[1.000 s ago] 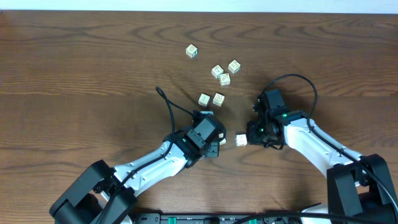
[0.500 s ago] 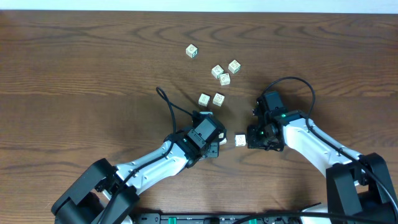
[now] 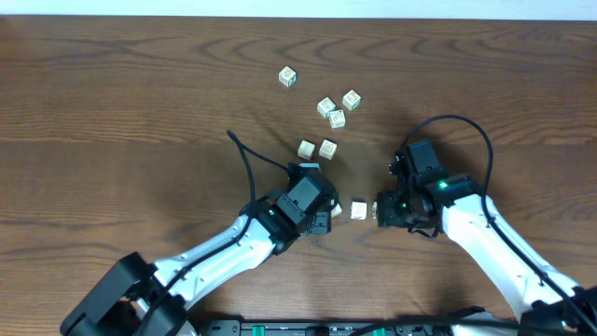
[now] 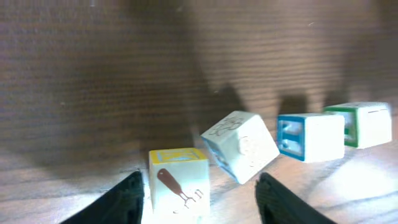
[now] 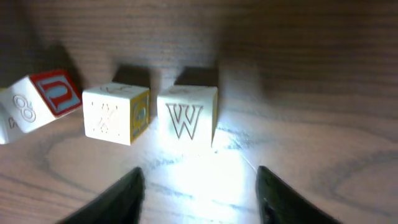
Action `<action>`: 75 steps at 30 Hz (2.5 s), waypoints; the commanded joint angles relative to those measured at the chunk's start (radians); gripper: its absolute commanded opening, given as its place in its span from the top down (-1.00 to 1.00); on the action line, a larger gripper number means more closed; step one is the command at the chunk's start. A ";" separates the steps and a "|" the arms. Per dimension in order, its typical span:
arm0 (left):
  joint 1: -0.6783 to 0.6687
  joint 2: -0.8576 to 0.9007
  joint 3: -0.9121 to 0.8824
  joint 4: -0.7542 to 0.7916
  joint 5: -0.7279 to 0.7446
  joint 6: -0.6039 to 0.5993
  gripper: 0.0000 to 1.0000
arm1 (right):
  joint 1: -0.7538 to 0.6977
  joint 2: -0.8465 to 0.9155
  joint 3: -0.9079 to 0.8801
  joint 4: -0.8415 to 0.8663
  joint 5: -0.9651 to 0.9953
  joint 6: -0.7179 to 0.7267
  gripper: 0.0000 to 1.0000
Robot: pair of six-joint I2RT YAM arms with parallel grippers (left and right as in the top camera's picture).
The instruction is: Lift 5 blocks
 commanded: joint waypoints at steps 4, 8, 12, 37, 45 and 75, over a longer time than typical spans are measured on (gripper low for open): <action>0.000 -0.082 -0.011 -0.003 -0.065 0.072 -0.28 | -0.006 -0.053 0.057 -0.042 0.020 -0.003 0.36; 0.036 -0.077 -0.011 0.007 -0.077 0.148 -0.51 | -0.023 -0.052 0.101 -0.056 0.034 -0.039 -0.05; 0.107 -0.055 -0.011 0.049 -0.076 0.254 -0.57 | -0.045 -0.052 0.127 -0.063 0.034 -0.059 -0.14; 0.263 0.289 0.189 0.195 0.041 0.680 -0.60 | -0.162 -0.050 0.132 -0.056 0.034 -0.110 -0.24; 0.303 0.383 0.241 0.209 0.041 0.680 -0.59 | -0.162 -0.048 0.114 -0.128 0.035 -0.109 0.42; 0.307 0.383 0.241 0.285 0.041 0.680 -0.19 | -0.161 0.266 -0.060 0.128 -0.062 -0.087 0.98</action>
